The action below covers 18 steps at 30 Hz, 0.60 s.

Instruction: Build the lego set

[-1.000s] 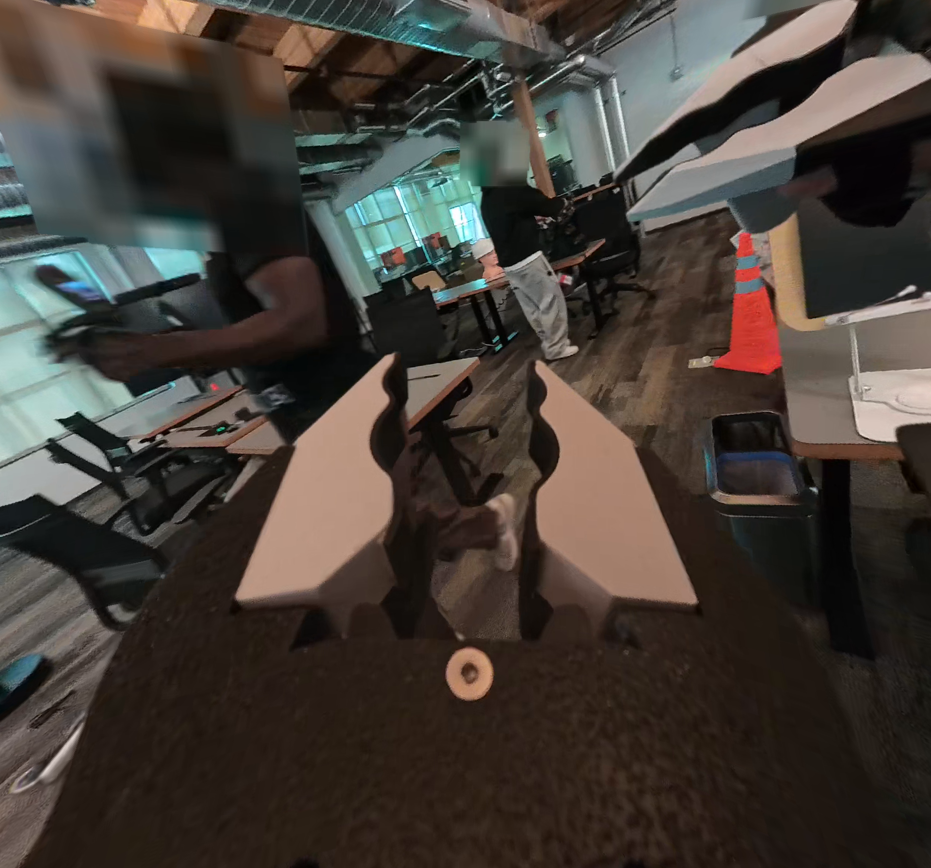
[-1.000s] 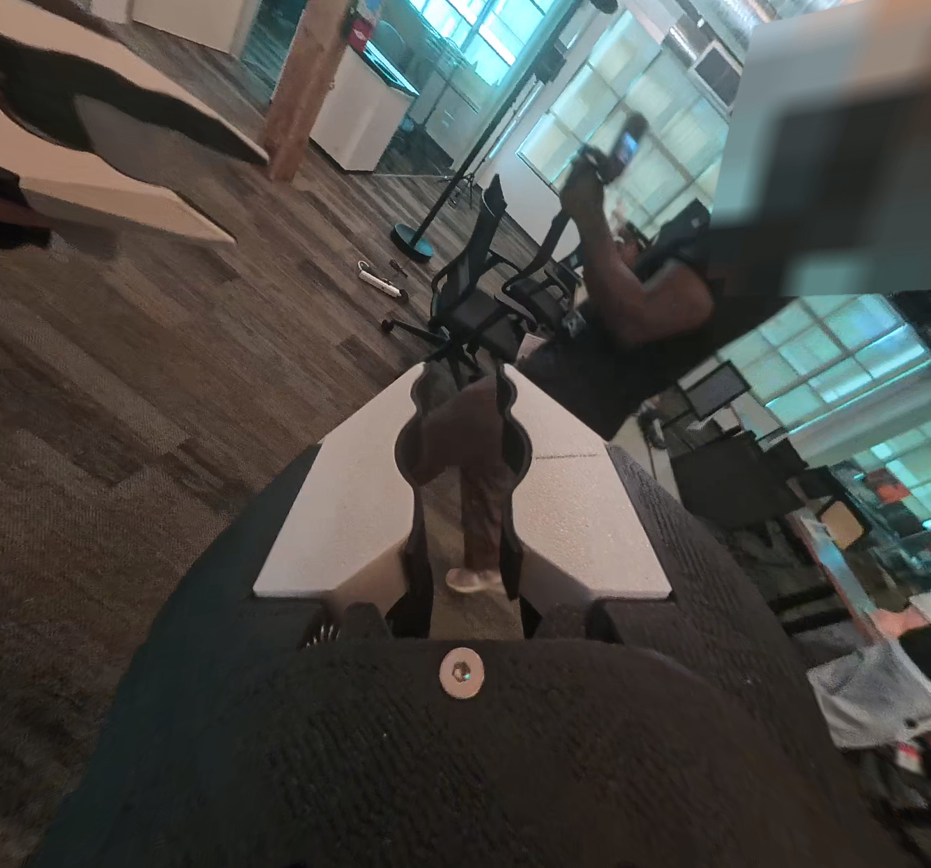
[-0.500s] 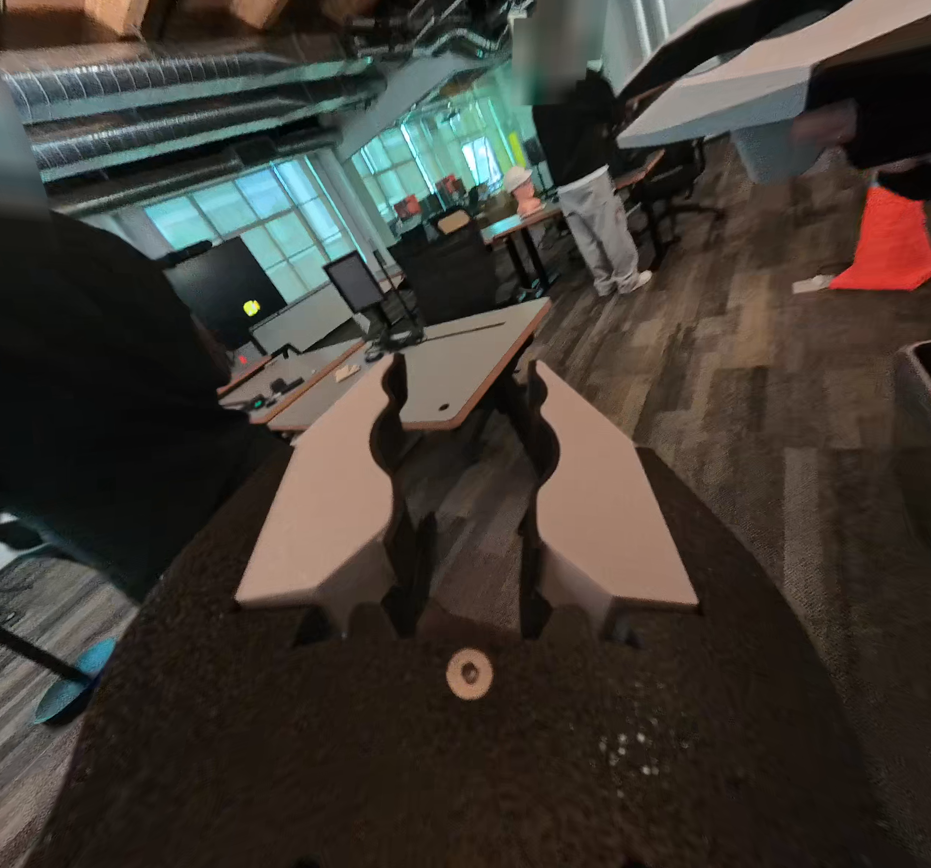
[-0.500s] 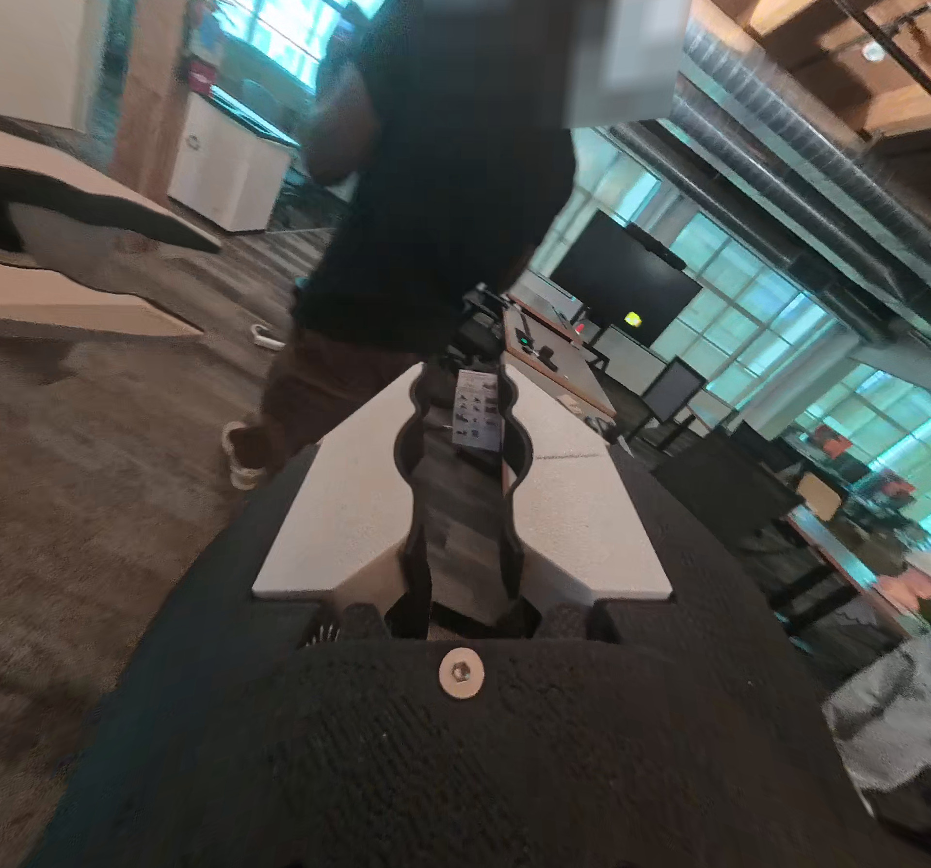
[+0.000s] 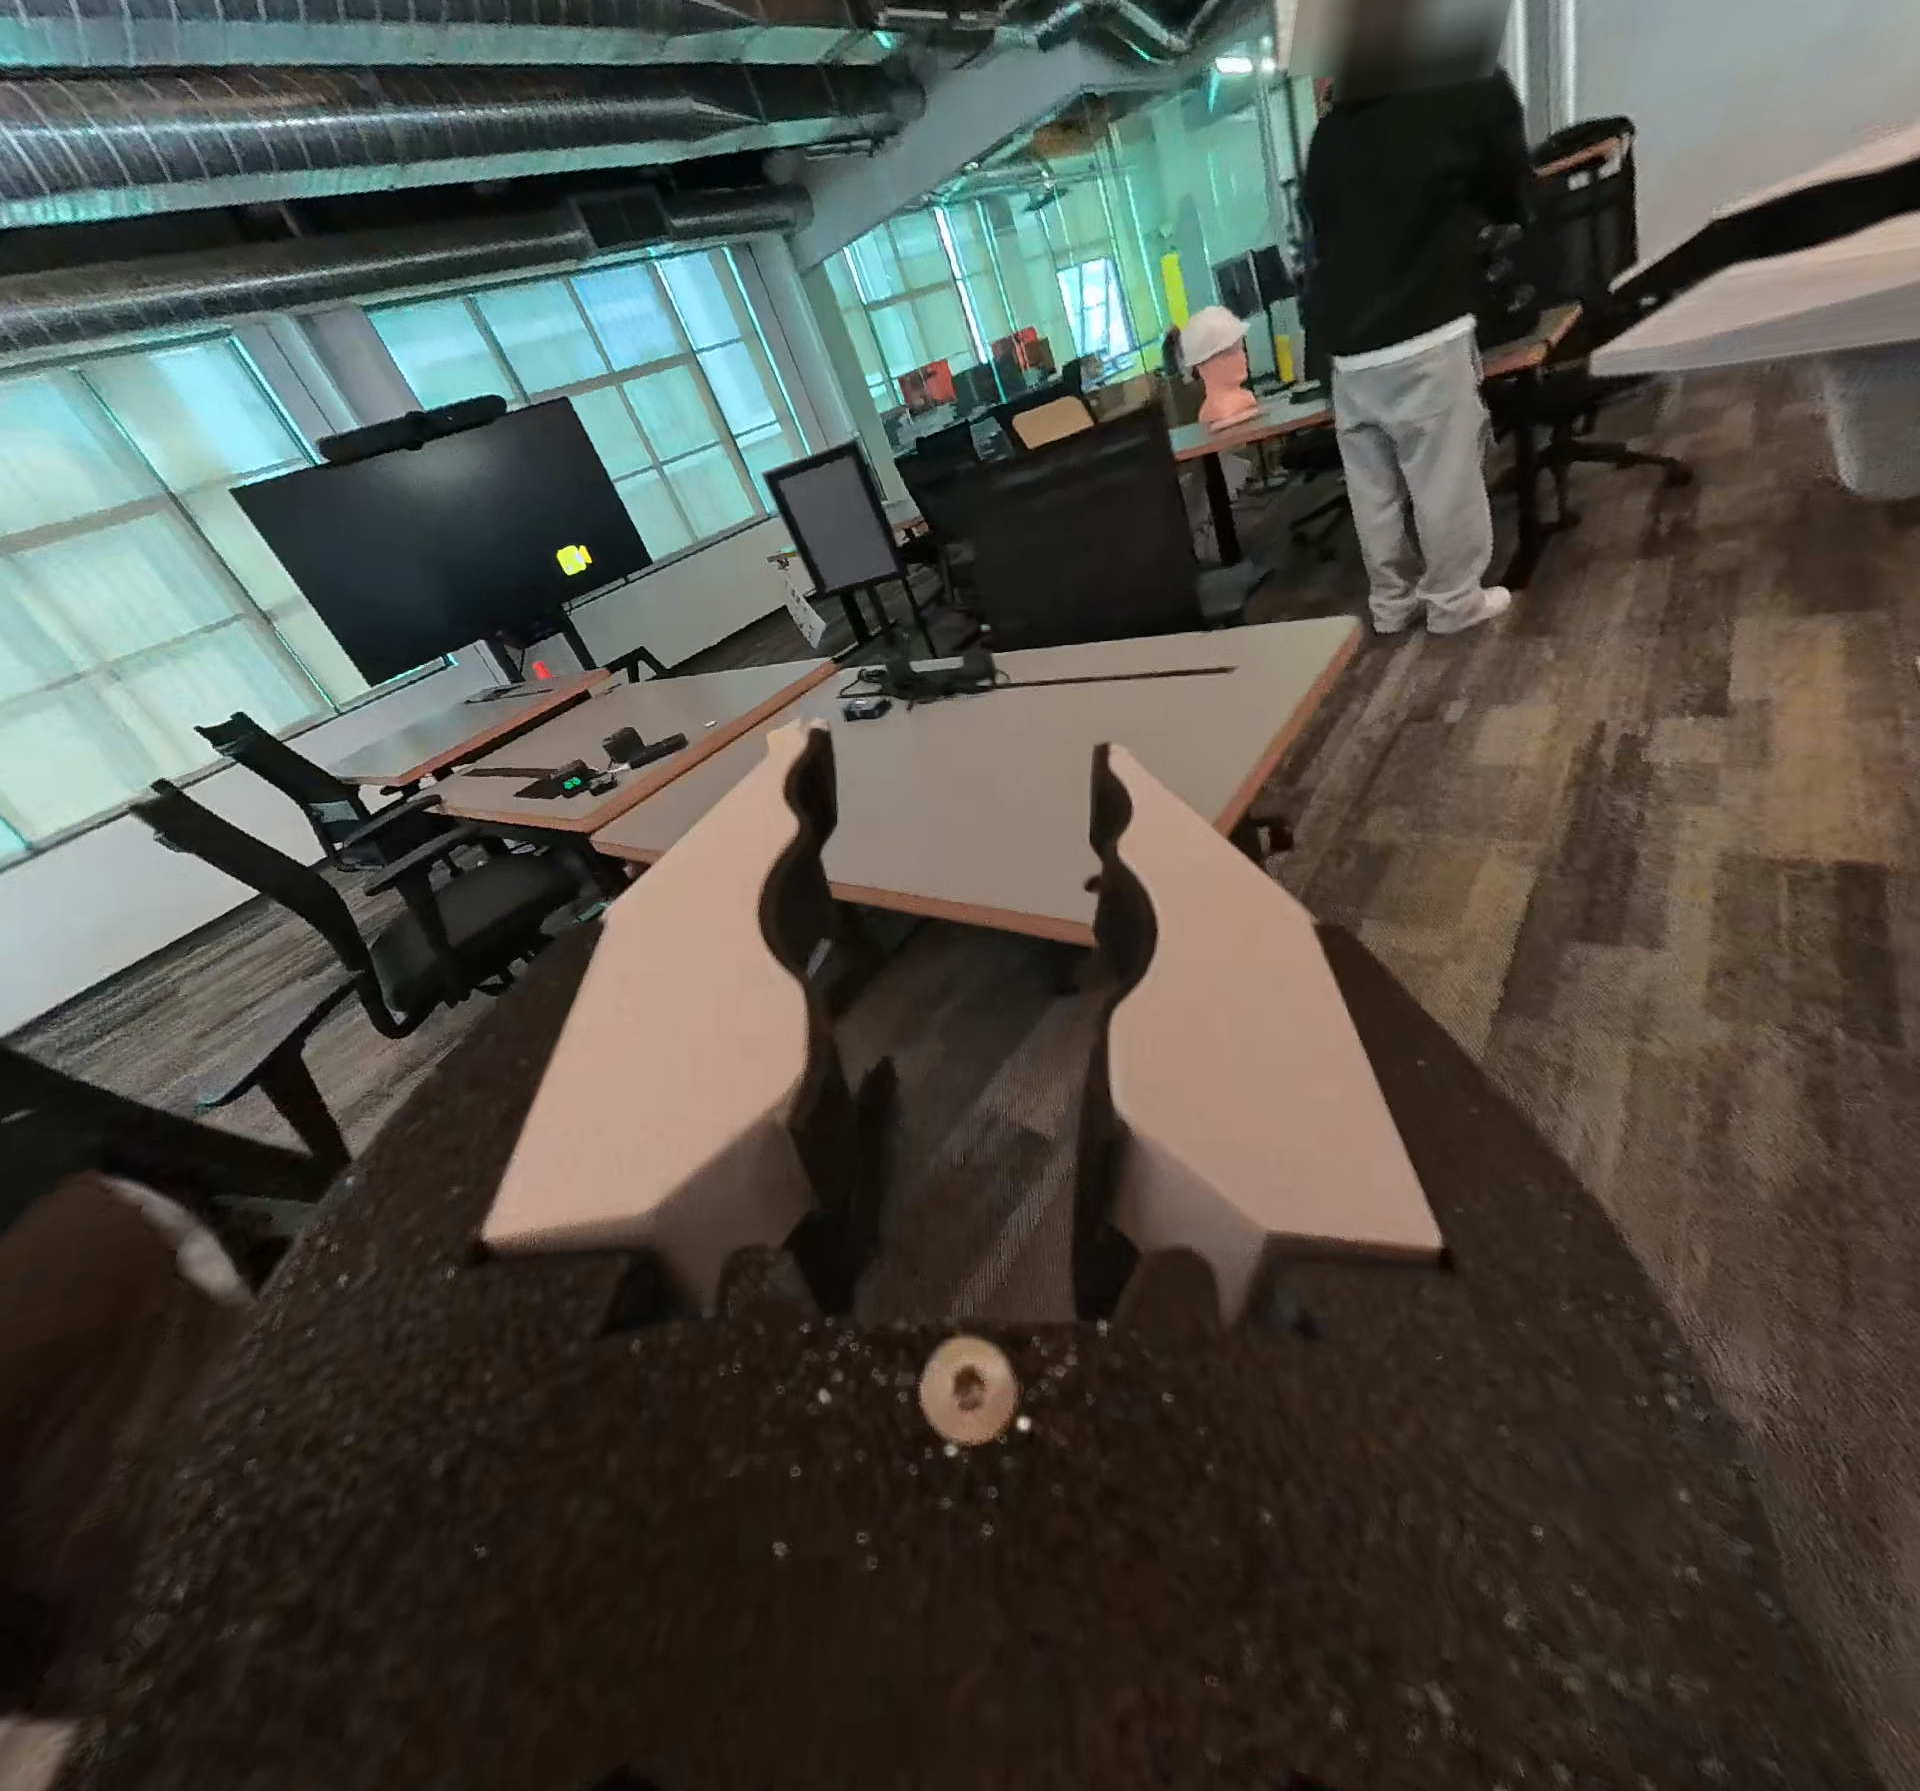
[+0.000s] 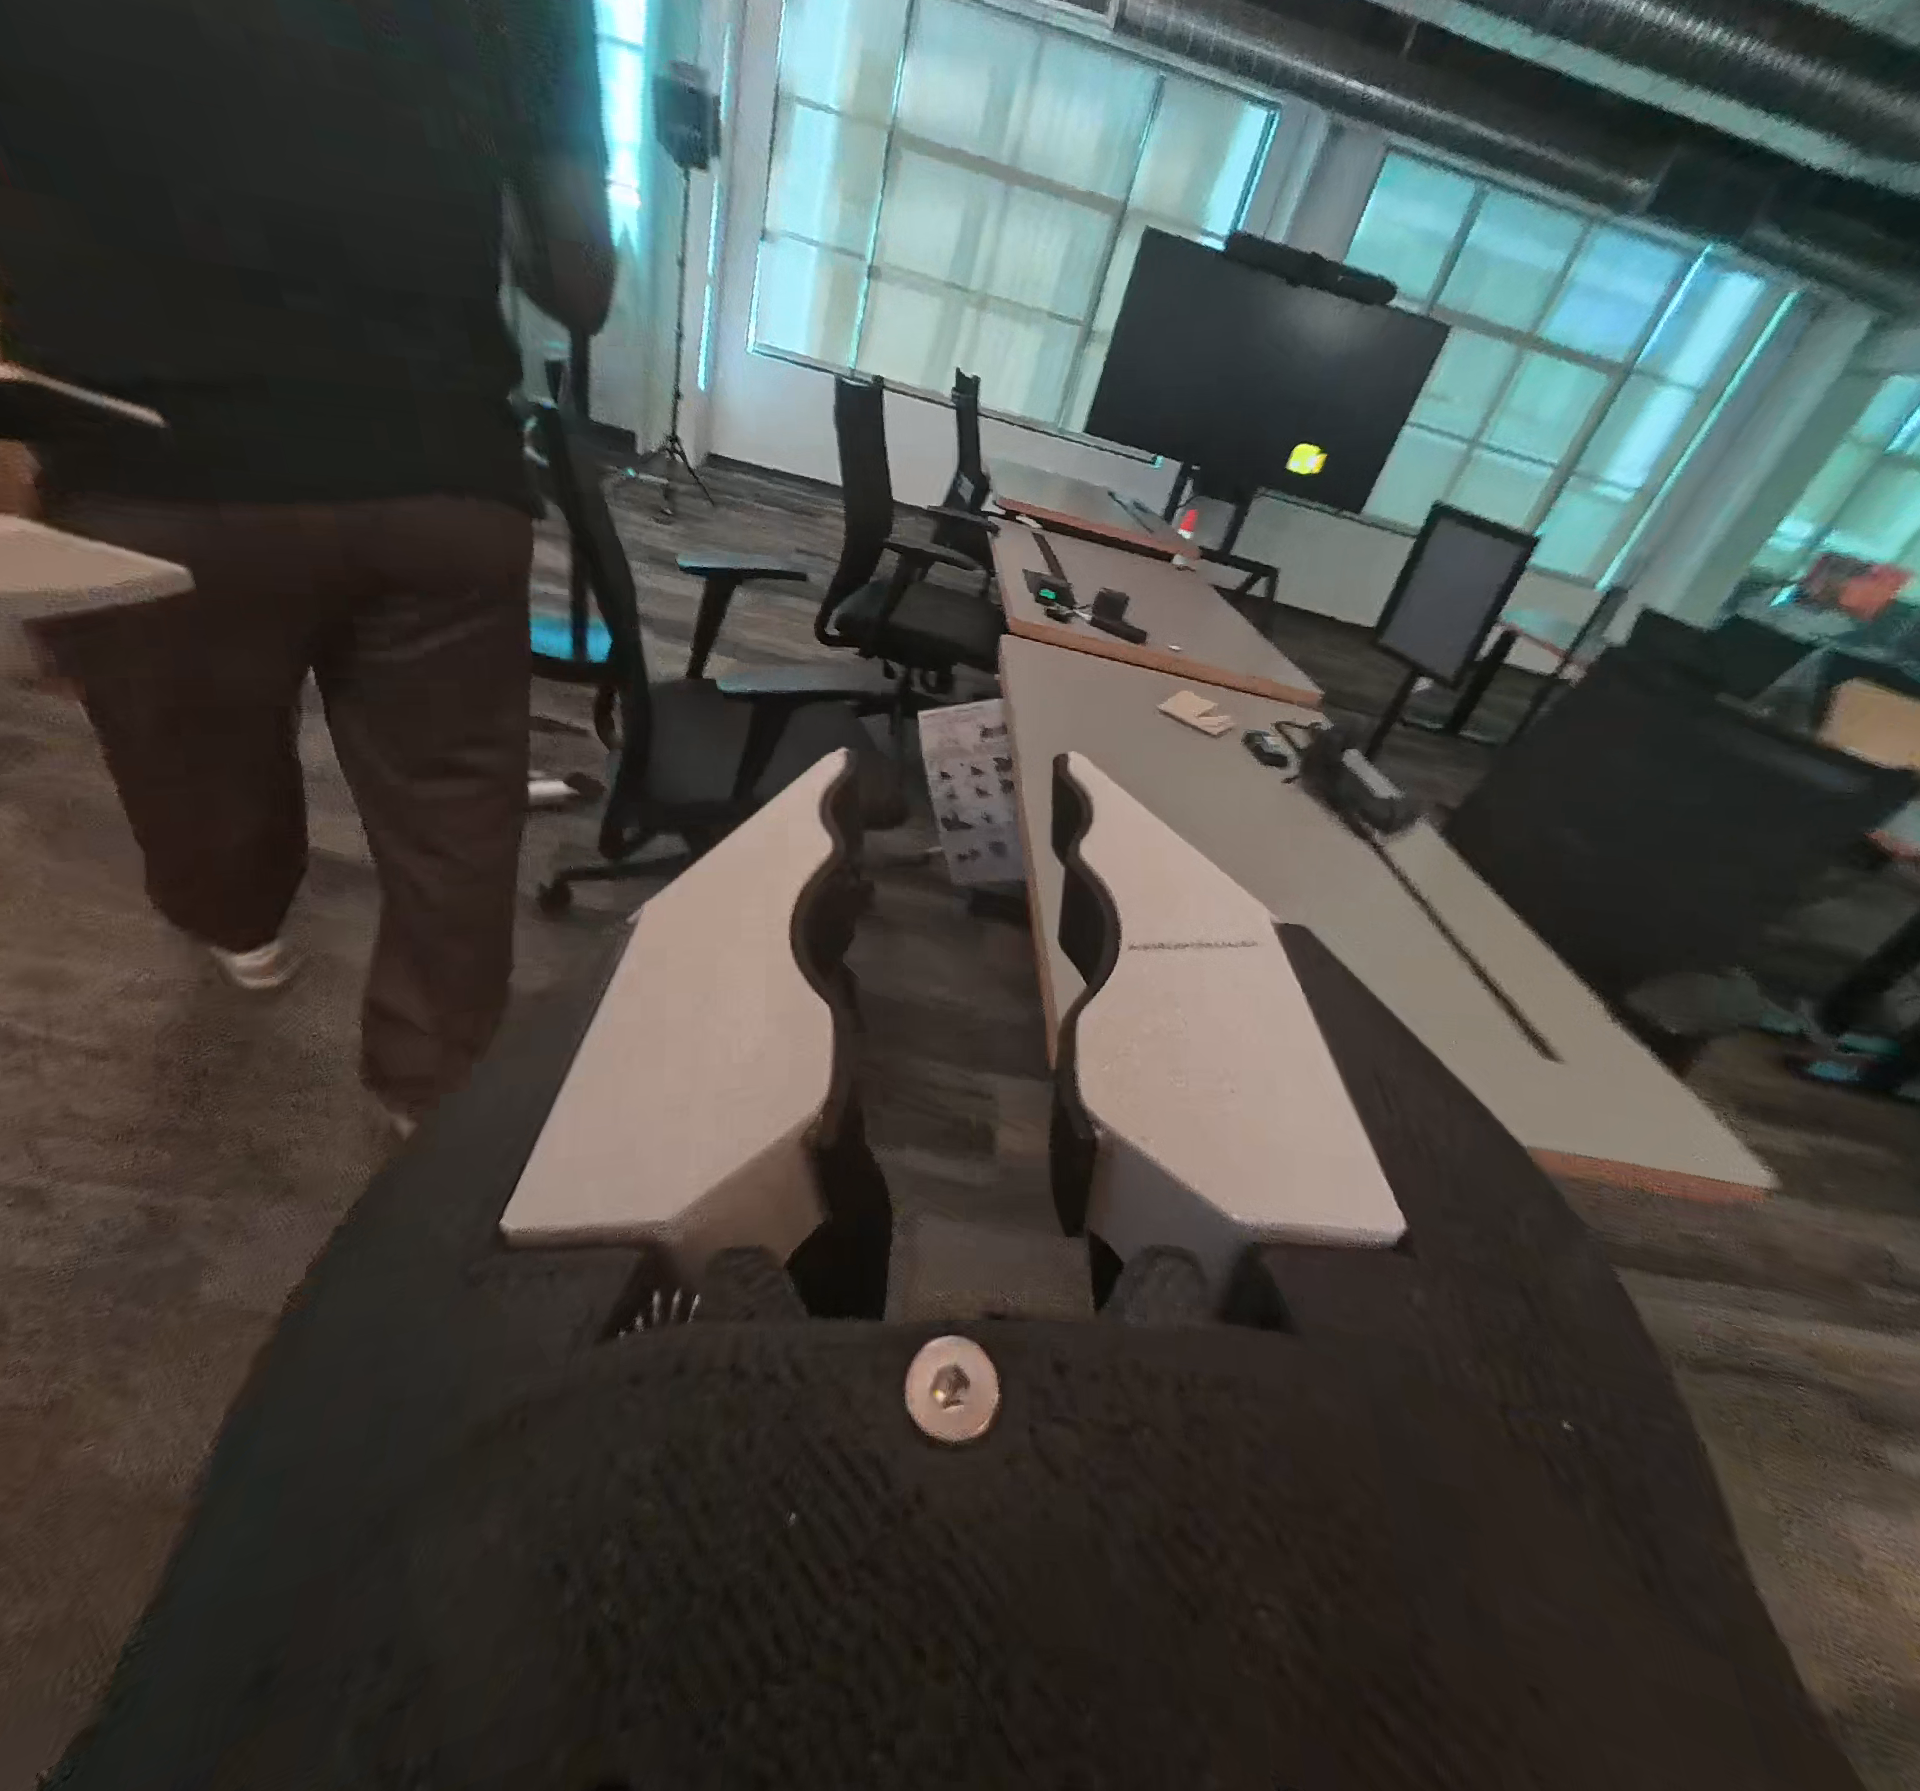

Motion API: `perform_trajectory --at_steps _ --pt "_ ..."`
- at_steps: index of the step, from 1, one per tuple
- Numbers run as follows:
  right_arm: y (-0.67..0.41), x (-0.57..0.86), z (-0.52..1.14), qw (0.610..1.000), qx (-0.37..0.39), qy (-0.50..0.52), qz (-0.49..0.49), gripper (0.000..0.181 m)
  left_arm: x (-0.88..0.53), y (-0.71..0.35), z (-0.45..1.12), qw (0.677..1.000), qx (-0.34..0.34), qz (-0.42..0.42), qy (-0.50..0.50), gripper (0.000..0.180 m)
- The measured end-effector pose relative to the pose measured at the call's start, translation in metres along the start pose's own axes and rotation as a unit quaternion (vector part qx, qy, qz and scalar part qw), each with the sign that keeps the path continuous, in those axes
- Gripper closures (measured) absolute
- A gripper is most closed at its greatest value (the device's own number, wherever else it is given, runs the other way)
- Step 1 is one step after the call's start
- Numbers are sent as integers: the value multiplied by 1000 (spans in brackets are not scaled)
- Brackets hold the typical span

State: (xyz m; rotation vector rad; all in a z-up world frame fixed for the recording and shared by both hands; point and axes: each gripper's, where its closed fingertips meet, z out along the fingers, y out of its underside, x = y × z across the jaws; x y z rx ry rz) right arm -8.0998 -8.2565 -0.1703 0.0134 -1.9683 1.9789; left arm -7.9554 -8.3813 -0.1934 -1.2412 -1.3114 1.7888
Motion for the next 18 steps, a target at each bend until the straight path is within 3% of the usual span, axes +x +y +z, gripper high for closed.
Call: perform_trajectory --at_steps 8,18 --pt "28 92 220 999 2 -23 34 147 -111 41 206 999 21 -44 -5 132" --pt "59 122 509 990 2 -84 115 146 -367 135 332 979 -32 3 -200 128"
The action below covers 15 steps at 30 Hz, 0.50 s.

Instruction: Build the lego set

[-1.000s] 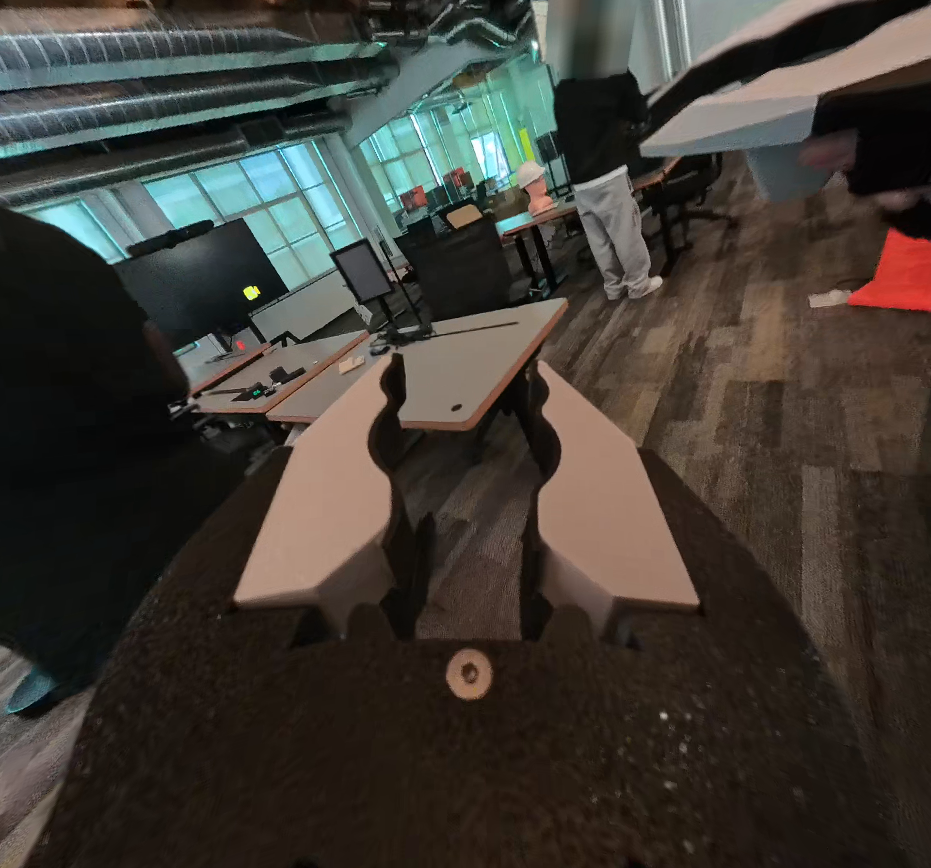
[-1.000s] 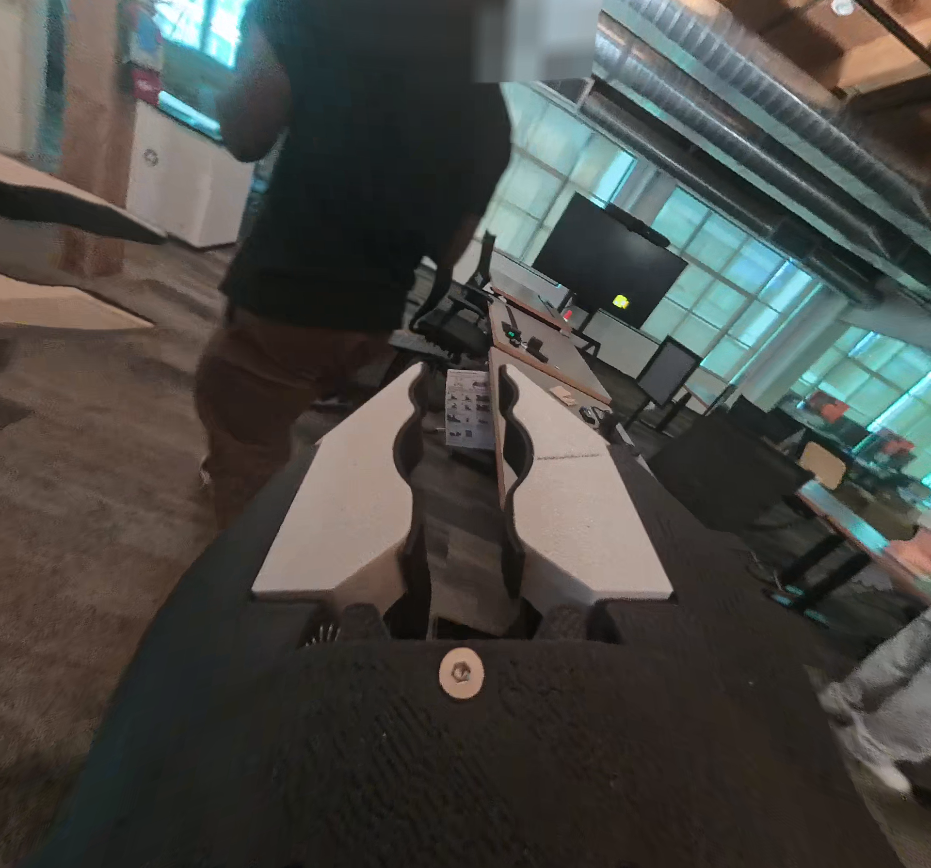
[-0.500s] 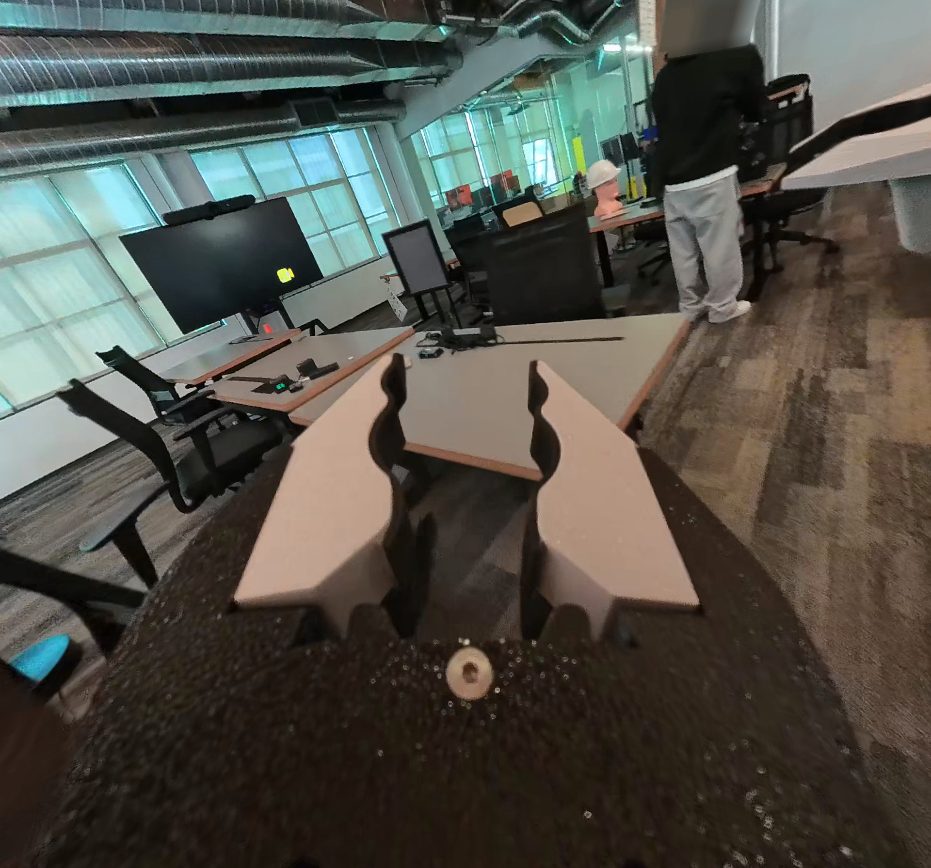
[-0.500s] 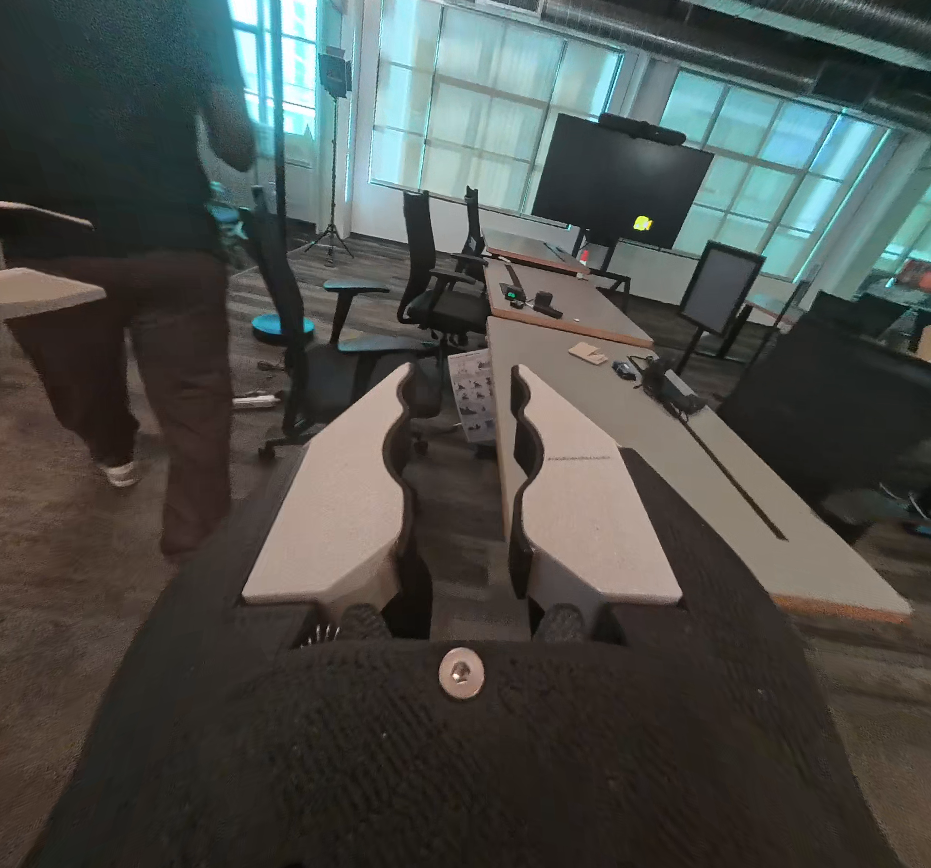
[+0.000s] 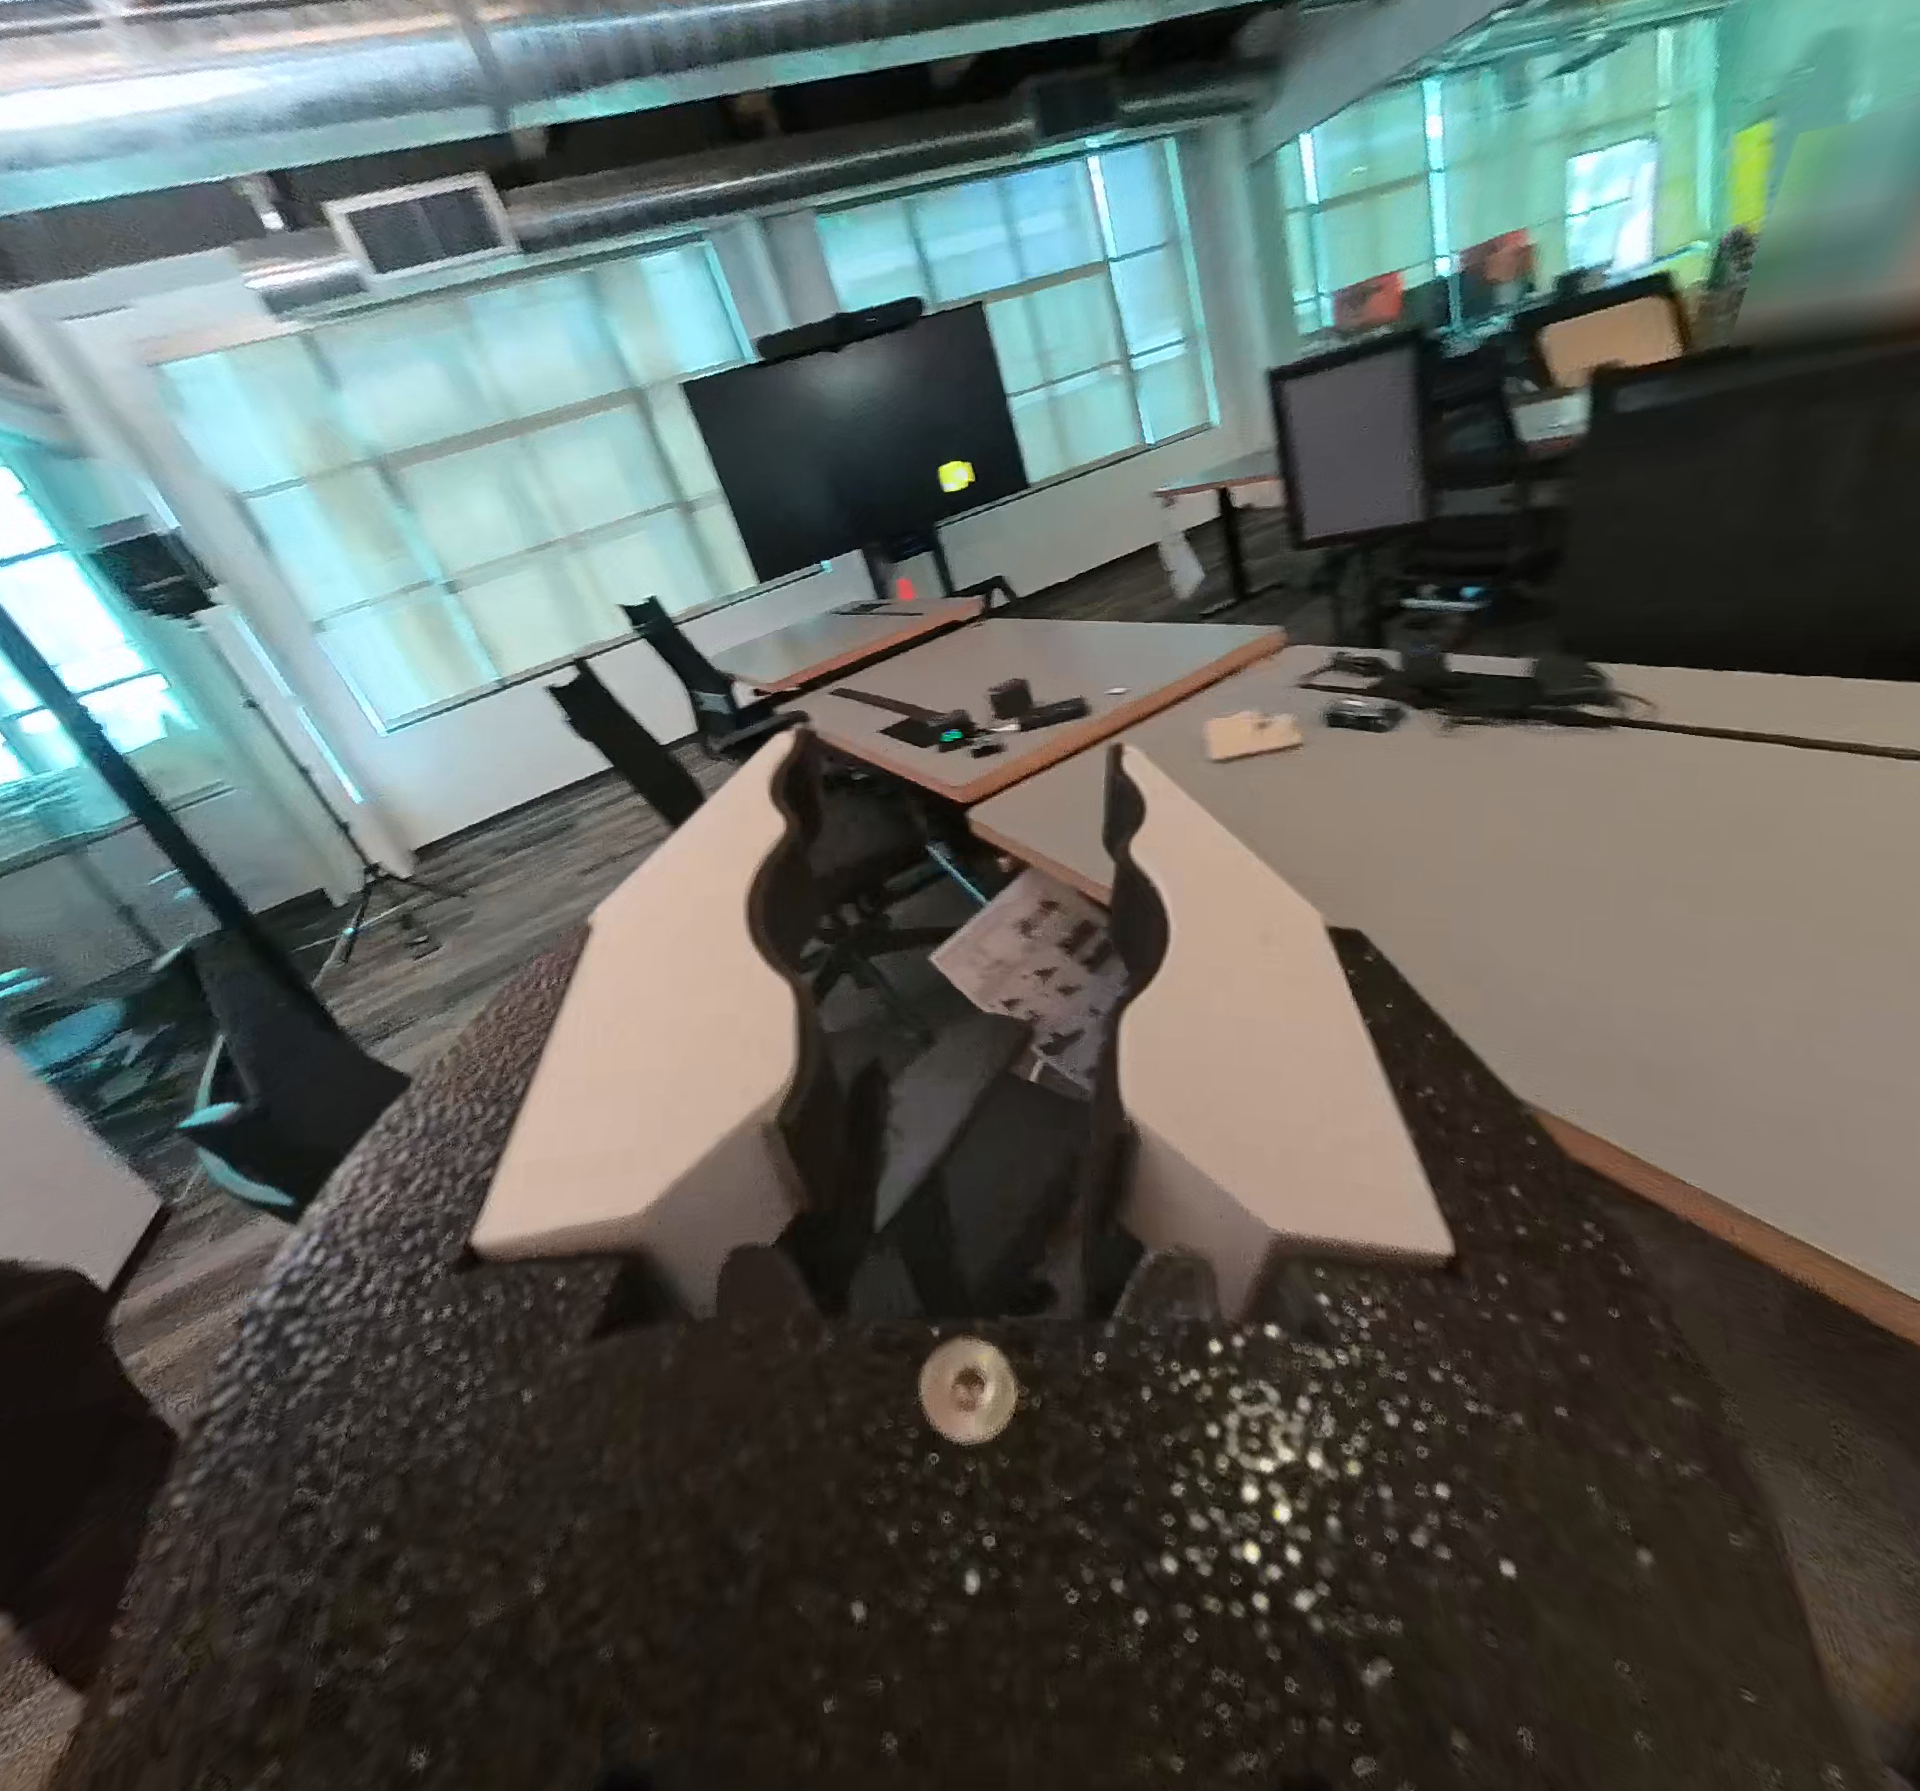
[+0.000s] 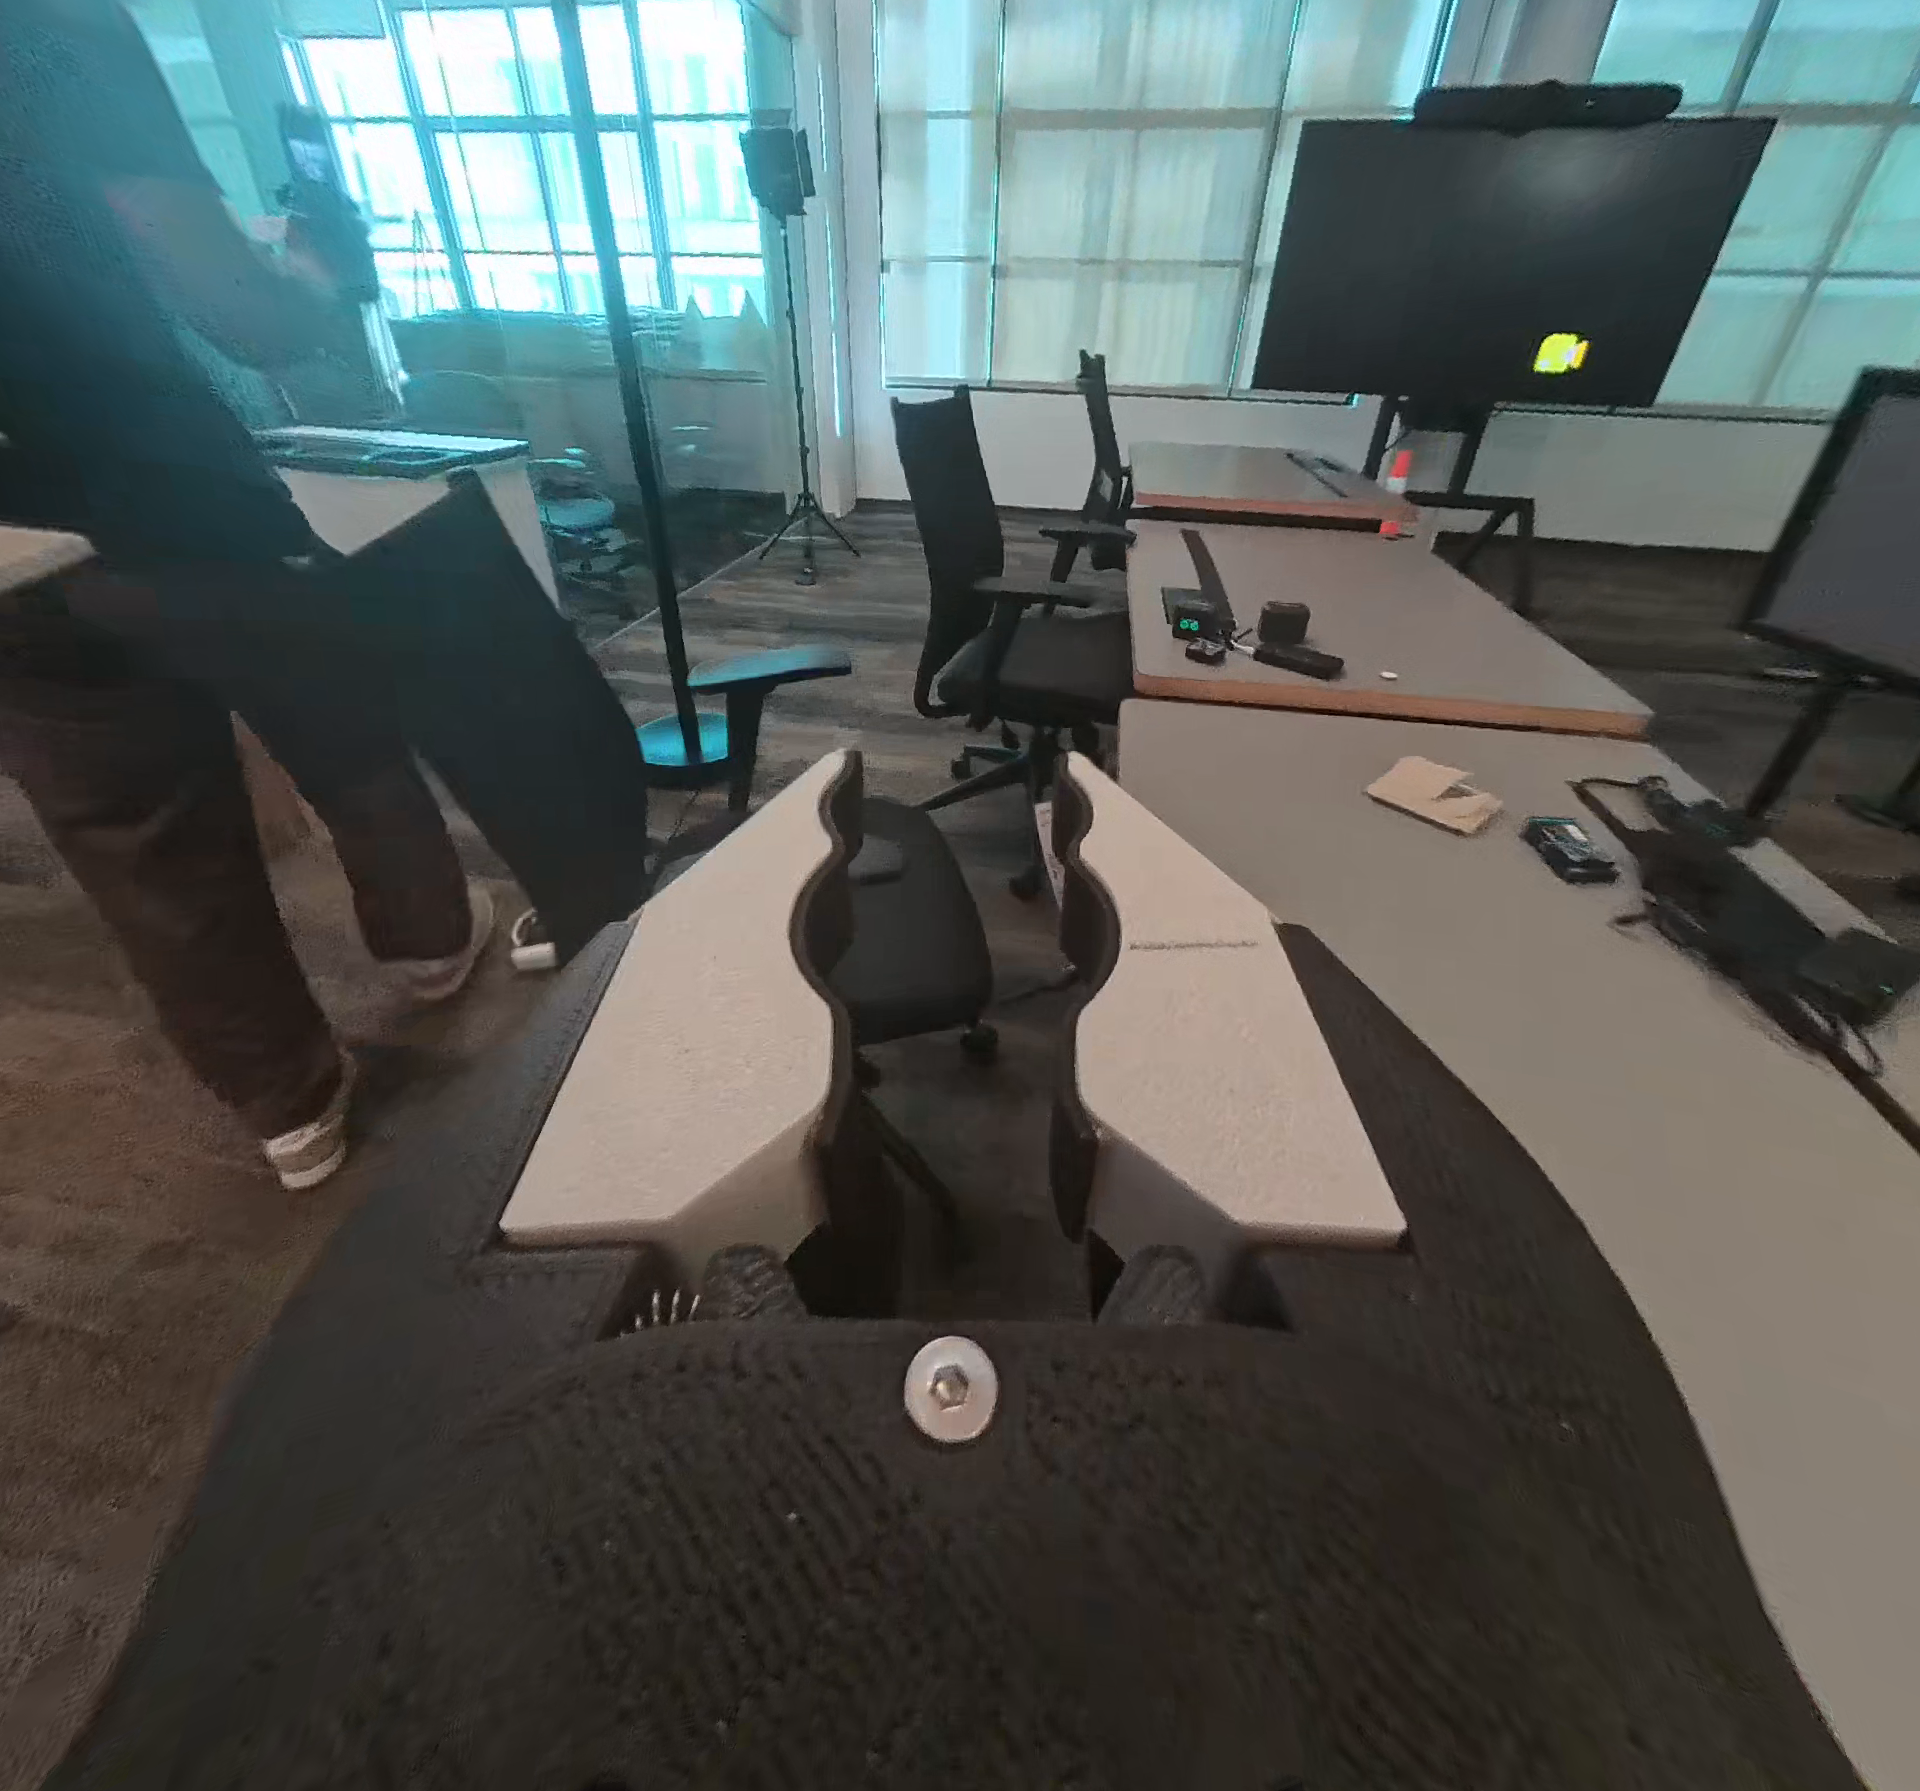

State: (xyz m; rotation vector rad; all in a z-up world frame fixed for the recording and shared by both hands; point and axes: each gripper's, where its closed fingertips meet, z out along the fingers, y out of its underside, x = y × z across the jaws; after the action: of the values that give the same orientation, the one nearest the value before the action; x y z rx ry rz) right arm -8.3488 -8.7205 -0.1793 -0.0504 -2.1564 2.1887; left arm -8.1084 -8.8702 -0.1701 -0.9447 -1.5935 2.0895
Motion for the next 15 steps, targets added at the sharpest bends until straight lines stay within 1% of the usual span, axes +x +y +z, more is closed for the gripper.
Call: perform_trajectory --at_steps 4,6,8,10,15 --pt "27 35 110 1000 -8 24 -2 148 -62 40 99 1000 18 -18 -18 128" --pt "47 59 165 998 -33 47 0 150 -76 59 155 1000 5 -28 7 128" --pt "66 79 216 996 -72 46 18 147 -80 68 203 999 -2 -35 39 127" --pt "73 103 261 996 -76 50 23 146 -75 71 249 997 10 -30 66 128" --pt "107 180 368 992 -82 67 61 143 -60 101 351 991 -8 -30 129 129"
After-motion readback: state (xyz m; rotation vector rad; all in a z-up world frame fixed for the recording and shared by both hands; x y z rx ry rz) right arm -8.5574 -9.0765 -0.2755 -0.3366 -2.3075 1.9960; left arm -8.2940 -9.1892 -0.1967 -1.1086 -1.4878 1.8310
